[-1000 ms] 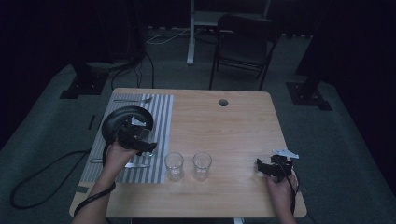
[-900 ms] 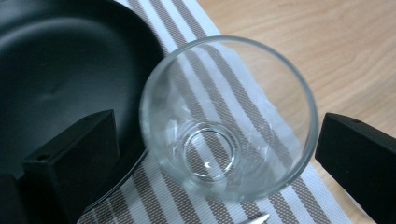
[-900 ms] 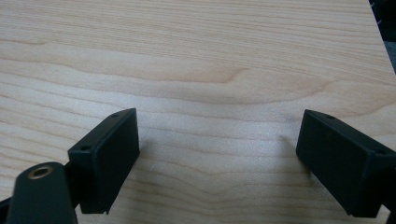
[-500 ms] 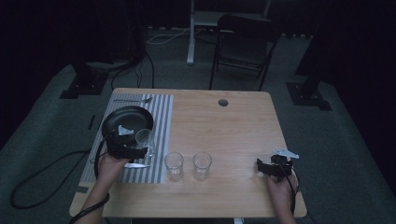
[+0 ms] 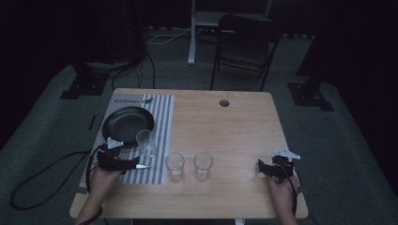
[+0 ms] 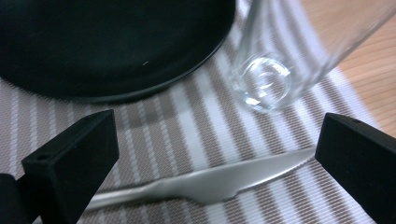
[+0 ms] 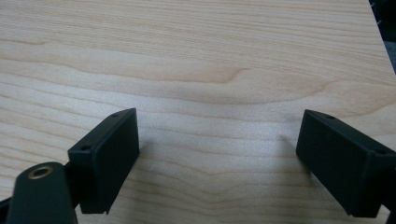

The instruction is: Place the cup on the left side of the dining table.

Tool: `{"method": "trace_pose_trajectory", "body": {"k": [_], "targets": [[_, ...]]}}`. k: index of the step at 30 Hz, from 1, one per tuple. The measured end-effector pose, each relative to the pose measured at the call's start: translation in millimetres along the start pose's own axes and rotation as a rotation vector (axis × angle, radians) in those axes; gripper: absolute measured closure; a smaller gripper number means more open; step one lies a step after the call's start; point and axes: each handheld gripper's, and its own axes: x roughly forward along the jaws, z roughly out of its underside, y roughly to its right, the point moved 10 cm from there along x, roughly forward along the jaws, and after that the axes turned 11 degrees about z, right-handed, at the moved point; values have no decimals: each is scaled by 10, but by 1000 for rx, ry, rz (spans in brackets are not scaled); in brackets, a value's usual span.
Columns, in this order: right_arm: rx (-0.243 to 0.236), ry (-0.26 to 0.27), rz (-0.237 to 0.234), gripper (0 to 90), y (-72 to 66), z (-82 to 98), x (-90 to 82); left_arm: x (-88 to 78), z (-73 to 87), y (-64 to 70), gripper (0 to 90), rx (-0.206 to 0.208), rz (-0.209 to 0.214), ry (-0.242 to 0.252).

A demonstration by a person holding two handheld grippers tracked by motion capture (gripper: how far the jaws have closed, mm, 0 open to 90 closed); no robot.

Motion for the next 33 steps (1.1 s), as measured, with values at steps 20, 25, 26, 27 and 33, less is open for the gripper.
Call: {"method": "trace_pose_trajectory", "body": {"k": [20,25,26,27,33], "targets": [[2,-1,0,128,-1,0,-1,-145,567,-275,1,-89,-96,20],[1,-1,0,128,-1,0,-1,-159,661,-326,1,-104,-133,17],[1,-1,0,129,-1,0,-1,-163,670,-338,1,-106,-140,22],[2,-1,0,128,-1,0,-1,-175,685,-360,1,-114,-145,34],[1,-1,0,128,-1,0,-1,-205,801,-453,1,-140,-172,40]]}}
